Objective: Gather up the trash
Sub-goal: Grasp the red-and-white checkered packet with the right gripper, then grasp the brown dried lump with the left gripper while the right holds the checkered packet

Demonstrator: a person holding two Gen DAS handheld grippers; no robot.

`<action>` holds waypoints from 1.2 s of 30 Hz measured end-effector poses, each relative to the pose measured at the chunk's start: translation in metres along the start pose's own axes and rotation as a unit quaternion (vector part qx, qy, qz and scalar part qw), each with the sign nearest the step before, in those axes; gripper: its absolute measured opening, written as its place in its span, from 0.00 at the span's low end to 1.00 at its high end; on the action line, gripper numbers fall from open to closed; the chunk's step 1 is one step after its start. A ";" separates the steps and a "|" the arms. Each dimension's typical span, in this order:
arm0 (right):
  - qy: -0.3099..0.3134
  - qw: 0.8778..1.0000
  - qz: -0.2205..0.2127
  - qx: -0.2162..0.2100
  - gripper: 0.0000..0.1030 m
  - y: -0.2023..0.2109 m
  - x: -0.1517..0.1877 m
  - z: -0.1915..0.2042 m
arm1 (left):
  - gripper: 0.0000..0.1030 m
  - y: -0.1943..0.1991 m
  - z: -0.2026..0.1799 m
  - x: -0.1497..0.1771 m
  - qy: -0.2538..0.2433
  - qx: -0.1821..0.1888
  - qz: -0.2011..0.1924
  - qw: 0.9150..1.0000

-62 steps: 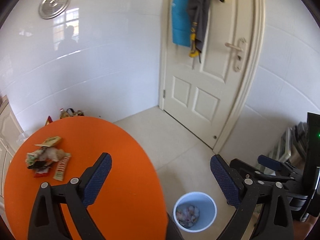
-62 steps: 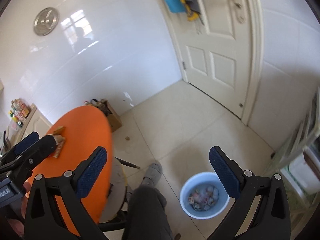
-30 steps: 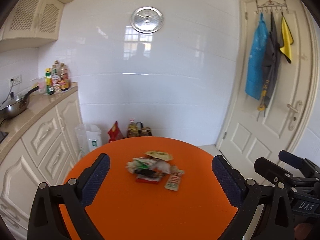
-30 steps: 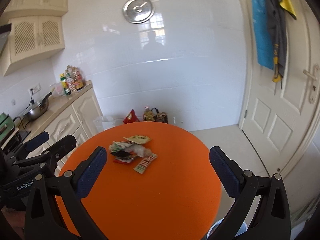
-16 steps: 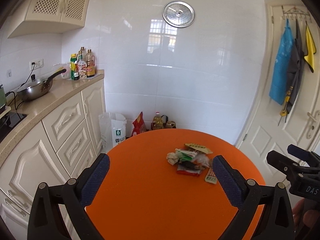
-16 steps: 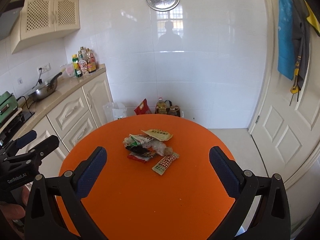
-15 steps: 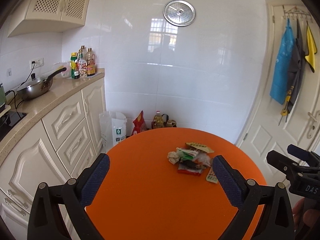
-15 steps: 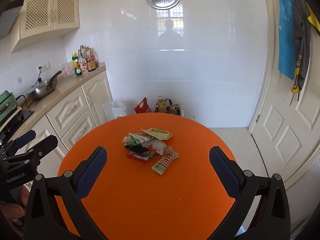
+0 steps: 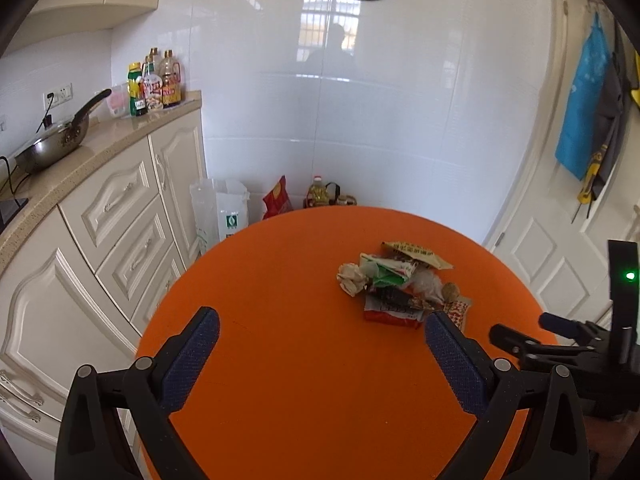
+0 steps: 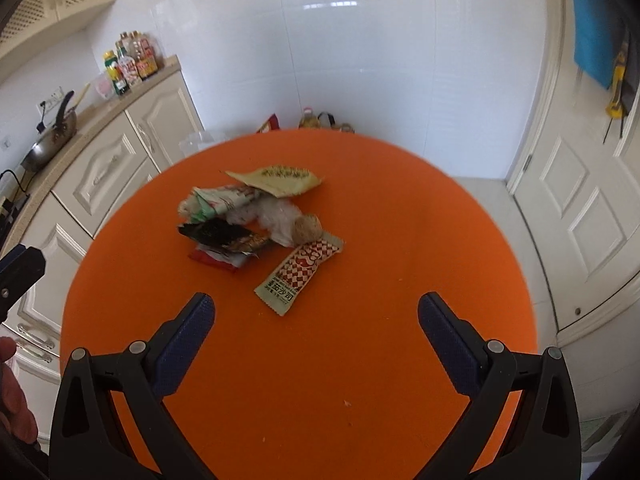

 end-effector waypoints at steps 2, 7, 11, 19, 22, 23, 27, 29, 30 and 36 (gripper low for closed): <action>-0.003 1.000 0.012 -0.003 0.94 -0.018 -0.001 0.003 | 0.98 -0.018 0.002 -0.007 0.001 0.000 0.009 1.000; -0.001 0.999 0.038 -0.004 0.81 -0.057 -0.005 0.015 | 0.98 -0.062 0.000 -0.023 0.005 0.001 0.032 0.999; 0.013 0.999 0.034 0.013 0.70 -0.074 -0.009 0.028 | 0.98 -0.093 0.004 -0.027 0.007 0.001 0.045 0.999; 0.066 0.998 0.001 0.018 0.27 -0.070 -0.005 0.036 | 0.98 -0.139 0.005 -0.031 0.007 0.010 0.066 0.998; 0.042 0.999 0.016 -0.007 0.13 -0.067 -0.001 0.018 | 0.98 -0.148 0.003 -0.029 0.006 0.012 0.070 0.997; 0.039 0.999 0.018 -0.009 0.12 -0.067 0.001 0.015 | 0.98 -0.154 0.002 -0.032 0.006 0.013 0.072 0.997; 0.021 0.999 0.023 -0.020 0.11 -0.062 0.008 -0.003 | 0.98 -0.171 0.004 -0.031 0.006 0.019 0.079 0.997; 0.017 0.999 0.024 -0.022 0.11 -0.060 0.010 -0.008 | 0.98 -0.181 0.003 -0.032 0.009 0.025 0.082 0.996; 0.014 0.999 0.024 -0.026 0.11 -0.060 0.011 -0.011 | 0.98 -0.188 0.002 -0.035 0.011 0.029 0.083 0.996; 0.009 0.999 0.026 -0.039 0.11 -0.060 0.011 -0.014 | 0.96 -0.211 -0.007 -0.036 0.008 0.039 0.084 0.996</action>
Point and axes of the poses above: each gripper's, at about its wrist camera, not at the fingertips, and y roughly against the way its jaws point, z to its left, x to its underside, the point moved 3 cm from there along -y, roughly the way its jaws point, and after that the axes turned 14 degrees about x, right-handed, at the moved point
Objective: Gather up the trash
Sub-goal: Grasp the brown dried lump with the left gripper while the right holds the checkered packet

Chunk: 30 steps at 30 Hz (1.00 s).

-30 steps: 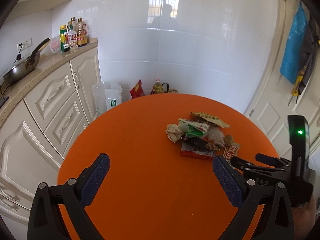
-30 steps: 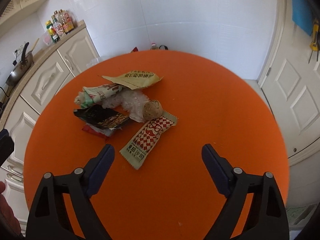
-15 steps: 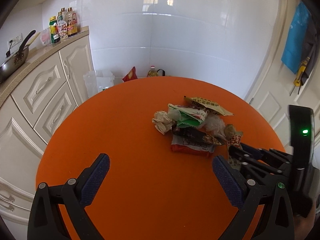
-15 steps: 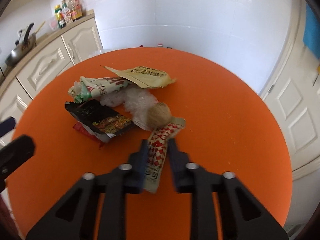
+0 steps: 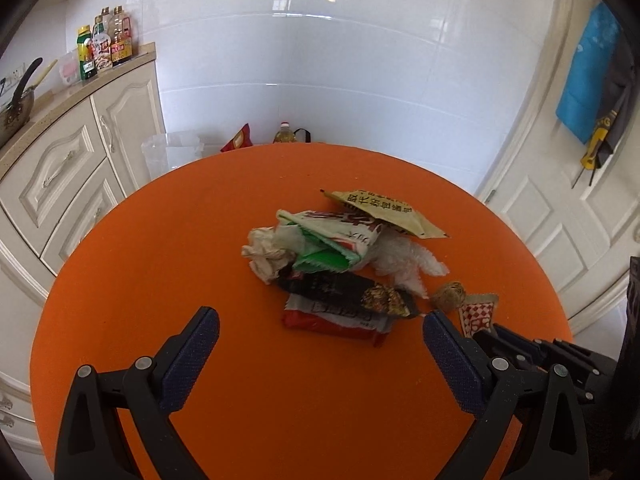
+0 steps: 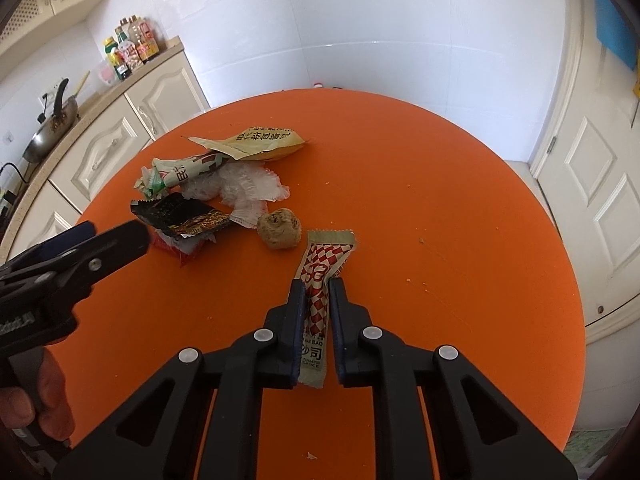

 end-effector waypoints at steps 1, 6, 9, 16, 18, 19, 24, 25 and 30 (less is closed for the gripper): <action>-0.001 1.000 0.000 -0.002 0.11 0.000 0.000 -0.001 | 0.96 -0.004 0.000 -0.001 -0.003 -0.002 0.001 1.000; -0.009 1.000 0.000 -0.006 0.11 0.002 0.002 -0.011 | 0.96 -0.011 -0.005 0.000 -0.010 0.006 0.007 1.000; -0.015 1.000 0.000 -0.007 0.11 0.003 0.004 -0.018 | 0.96 -0.008 -0.018 0.008 -0.024 0.012 0.007 1.000; -0.027 1.000 -0.001 -0.016 0.10 0.010 0.011 -0.032 | 0.96 -0.007 -0.034 0.026 -0.036 0.023 0.017 0.999; -0.034 0.999 -0.003 -0.017 0.09 0.014 0.015 -0.040 | 0.96 -0.005 -0.036 0.028 -0.040 0.028 0.017 0.999; -0.037 0.999 -0.004 -0.017 0.09 0.016 0.016 -0.043 | 0.96 -0.003 -0.042 0.029 -0.041 0.029 0.017 0.999; -0.049 0.999 0.005 -0.018 0.10 0.017 0.024 -0.058 | 0.95 -0.012 -0.066 0.035 -0.052 0.038 0.025 0.998; -0.054 0.998 0.007 -0.025 0.11 0.017 0.024 -0.061 | 0.95 -0.013 -0.070 0.035 -0.053 0.037 0.026 0.998; -0.060 0.998 0.002 -0.021 0.33 0.014 0.019 -0.062 | 0.94 -0.011 -0.075 0.036 -0.051 0.032 0.021 0.998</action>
Point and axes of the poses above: each gripper's, at about its wrist camera, not at the fingertips, and y roughly against the way its jaws point, z to its left, x to its underside, the point moved 3 cm from there along -y, roughly the way its jaws point, and after that the axes turned 14 degrees about x, right-handed, at the moved point
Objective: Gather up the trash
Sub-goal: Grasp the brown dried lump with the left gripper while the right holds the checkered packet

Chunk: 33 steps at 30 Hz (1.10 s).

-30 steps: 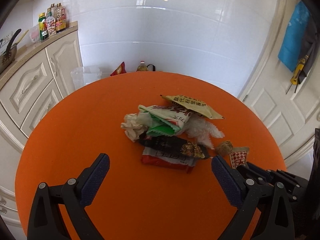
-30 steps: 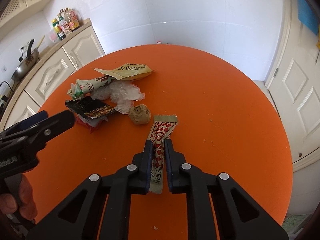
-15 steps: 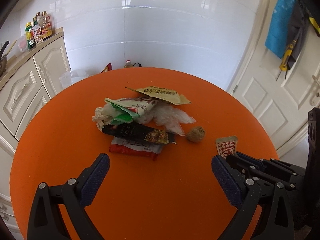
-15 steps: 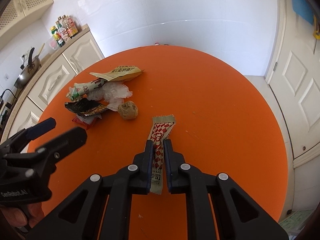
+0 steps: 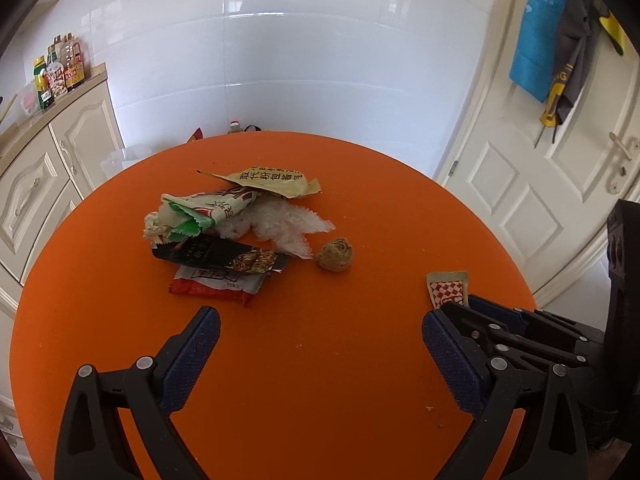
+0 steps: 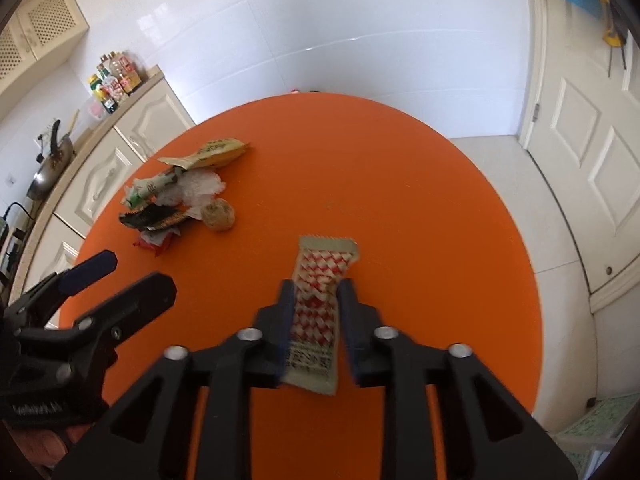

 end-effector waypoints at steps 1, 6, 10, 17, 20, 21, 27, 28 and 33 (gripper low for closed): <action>0.003 1.000 -0.002 0.004 0.35 -0.001 -0.001 0.002 | 0.94 0.002 0.001 -0.001 0.002 -0.005 -0.001 1.000; 0.086 0.993 -0.033 0.075 0.28 -0.004 0.002 0.023 | 0.93 0.005 0.007 0.000 0.013 -0.014 0.002 1.000; 0.067 0.996 -0.033 0.053 0.10 0.000 0.003 0.006 | 0.93 0.004 -0.001 0.000 0.007 -0.009 0.003 1.000; 0.017 0.999 -0.031 0.033 0.08 0.009 0.009 -0.032 | 0.88 -0.016 -0.029 0.000 -0.009 0.005 0.018 1.000; 0.000 0.999 -0.032 0.024 0.08 0.011 0.009 -0.042 | 0.87 -0.026 -0.038 -0.004 -0.015 0.007 0.021 1.000; -0.004 0.999 -0.032 0.023 0.08 0.012 0.007 -0.046 | 0.87 -0.030 -0.040 -0.006 -0.018 0.006 0.021 1.000; -0.013 0.999 -0.036 0.018 0.08 0.015 0.005 -0.057 | 0.87 -0.056 -0.036 -0.021 -0.013 -0.014 0.018 1.000; -0.014 0.999 -0.036 0.018 0.08 0.015 0.005 -0.057 | 0.84 -0.060 -0.033 -0.022 -0.009 -0.017 0.019 1.000; -0.018 0.999 -0.037 0.018 0.08 0.015 0.004 -0.058 | 0.60 -0.077 -0.022 -0.027 -0.002 -0.016 0.028 0.999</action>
Point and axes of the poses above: each gripper's, at about its wrist camera, not at the fingertips, and y roughly against the way its jaws point, z to its left, x to its underside, the point moved 3 cm from there along -y, roughly the way its jaws point, and after that the axes turned 14 degrees about x, right-handed, at the moved point
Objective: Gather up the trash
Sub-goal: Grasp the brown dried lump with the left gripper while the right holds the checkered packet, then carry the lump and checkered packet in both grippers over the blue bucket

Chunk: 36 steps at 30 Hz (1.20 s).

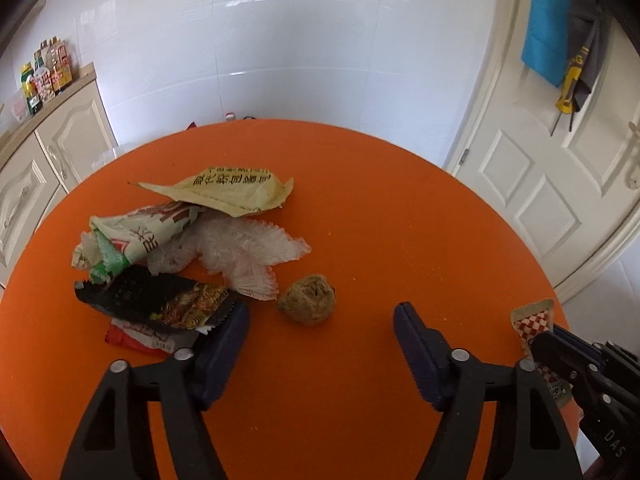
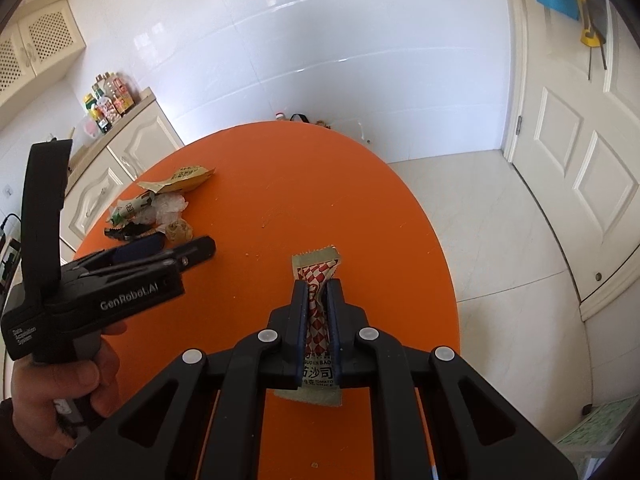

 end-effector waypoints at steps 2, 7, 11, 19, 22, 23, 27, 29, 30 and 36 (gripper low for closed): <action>-0.001 1.000 0.002 0.000 0.08 -0.001 0.001 0.001 | 0.44 -0.001 0.002 -0.003 0.000 0.006 -0.002 1.000; -0.001 1.000 0.007 0.001 0.08 -0.001 0.005 0.002 | 0.24 0.002 0.011 -0.003 0.005 0.030 -0.002 1.000; -0.004 1.000 0.008 0.001 0.08 0.002 0.008 0.003 | 0.24 0.008 0.010 0.005 -0.006 0.044 -0.006 0.999; -0.010 1.000 0.000 0.001 0.08 0.017 0.013 0.004 | 0.24 0.041 -0.003 0.022 -0.029 0.058 -0.018 0.998; -0.010 1.000 -0.010 0.002 0.08 0.030 0.013 0.005 | 0.24 0.057 -0.012 0.026 -0.042 0.061 -0.029 0.997; -0.011 1.000 -0.015 0.001 0.08 0.036 0.013 0.006 | 0.24 0.062 -0.014 0.027 -0.044 0.064 -0.032 0.996; -0.009 0.999 -0.032 0.003 0.08 0.057 0.014 0.004 | 0.24 0.088 -0.025 0.032 -0.060 0.072 -0.049 0.994; -0.009 0.999 -0.039 0.005 0.08 0.067 0.015 0.003 | 0.24 0.100 -0.029 0.034 -0.067 0.075 -0.056 0.993; -0.011 0.999 -0.045 0.004 0.08 0.074 0.015 0.002 | 0.24 0.106 -0.032 0.036 -0.072 0.077 -0.060 0.993; -0.014 0.997 -0.072 0.016 0.08 0.111 0.019 -0.007 | 0.24 0.138 -0.057 0.043 -0.098 0.098 -0.076 0.987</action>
Point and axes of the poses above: each gripper's, at about its wrist camera, not at the fingertips, and y roughly against the way its jaws point, z to its left, x to its underside, the point moved 3 cm from there along -y, roughly the way its jaws point, and after that the axes turned 14 degrees about x, right-handed, at the moved point
